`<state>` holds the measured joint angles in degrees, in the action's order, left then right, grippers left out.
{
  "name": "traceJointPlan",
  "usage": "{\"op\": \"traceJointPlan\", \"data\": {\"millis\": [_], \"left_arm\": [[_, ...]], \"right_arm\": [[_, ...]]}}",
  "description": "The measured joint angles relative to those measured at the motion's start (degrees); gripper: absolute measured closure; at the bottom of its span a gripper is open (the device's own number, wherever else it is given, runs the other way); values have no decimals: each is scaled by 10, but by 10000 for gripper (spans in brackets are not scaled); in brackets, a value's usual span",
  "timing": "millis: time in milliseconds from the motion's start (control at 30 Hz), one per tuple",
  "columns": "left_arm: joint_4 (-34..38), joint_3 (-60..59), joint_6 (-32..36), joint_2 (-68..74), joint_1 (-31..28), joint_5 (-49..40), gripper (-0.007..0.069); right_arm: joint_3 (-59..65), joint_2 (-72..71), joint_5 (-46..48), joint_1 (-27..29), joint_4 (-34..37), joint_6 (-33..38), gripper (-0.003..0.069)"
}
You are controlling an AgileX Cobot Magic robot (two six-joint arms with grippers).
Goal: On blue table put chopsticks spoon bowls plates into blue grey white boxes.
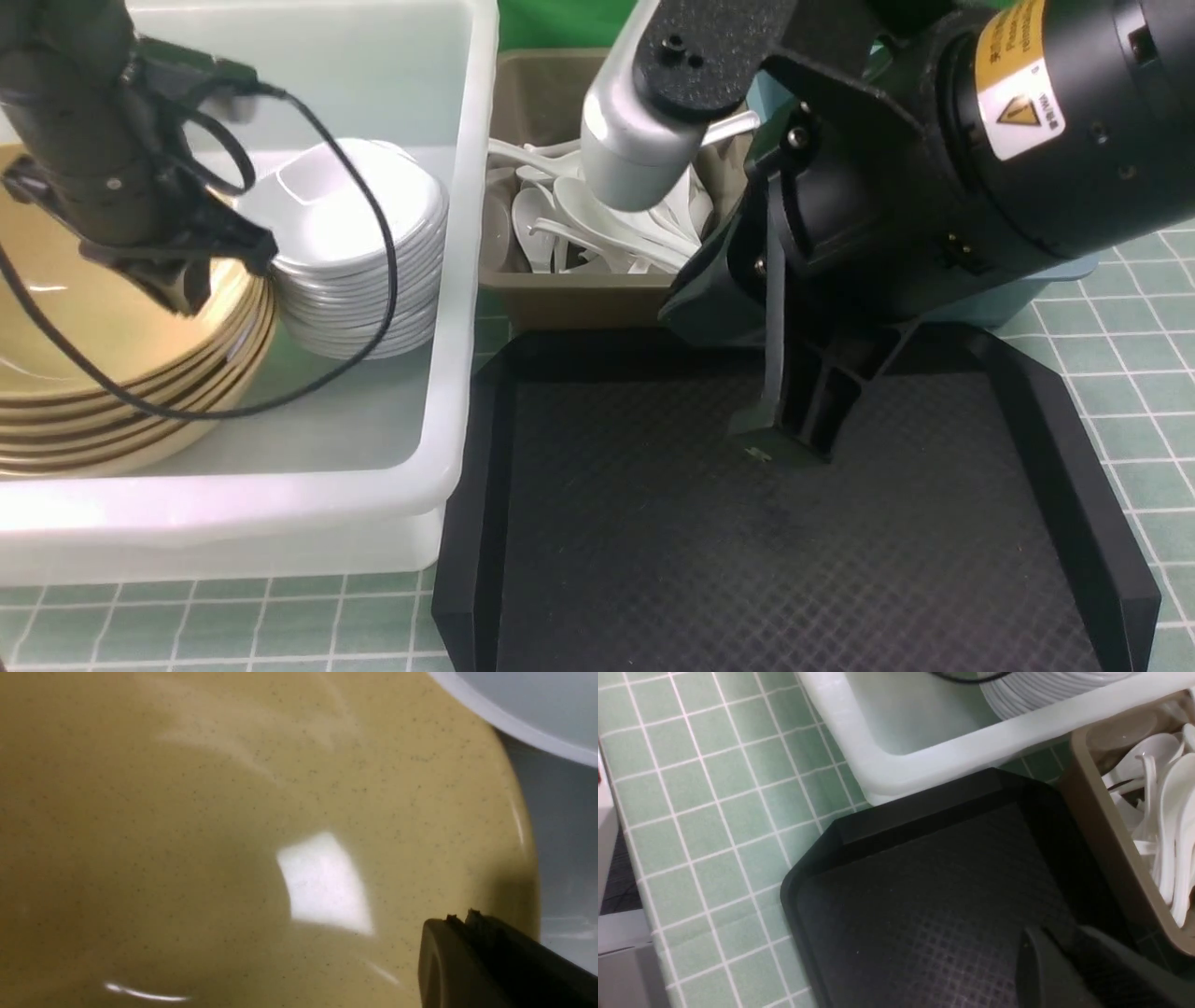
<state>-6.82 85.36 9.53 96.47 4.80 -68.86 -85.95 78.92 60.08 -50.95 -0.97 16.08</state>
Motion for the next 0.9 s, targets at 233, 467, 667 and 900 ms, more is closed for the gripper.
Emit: {"op": "traceJointPlan", "data": {"millis": [233,467,667,900], "left_arm": [[54,-2,14,-105,0,17,623],[54,-106,7,-285,0,84,623],[38,-245,-37,-395,0,166,623],[-123,-302,-214,-375,-65,244,623]], "right_arm": [[0,-7,0,0,0,0,538],[9,-75,-2,0,0,0,536],[67,-135,-33,0,0,-10,534],[96,-146,-49,0,-2,-15,531]]}}
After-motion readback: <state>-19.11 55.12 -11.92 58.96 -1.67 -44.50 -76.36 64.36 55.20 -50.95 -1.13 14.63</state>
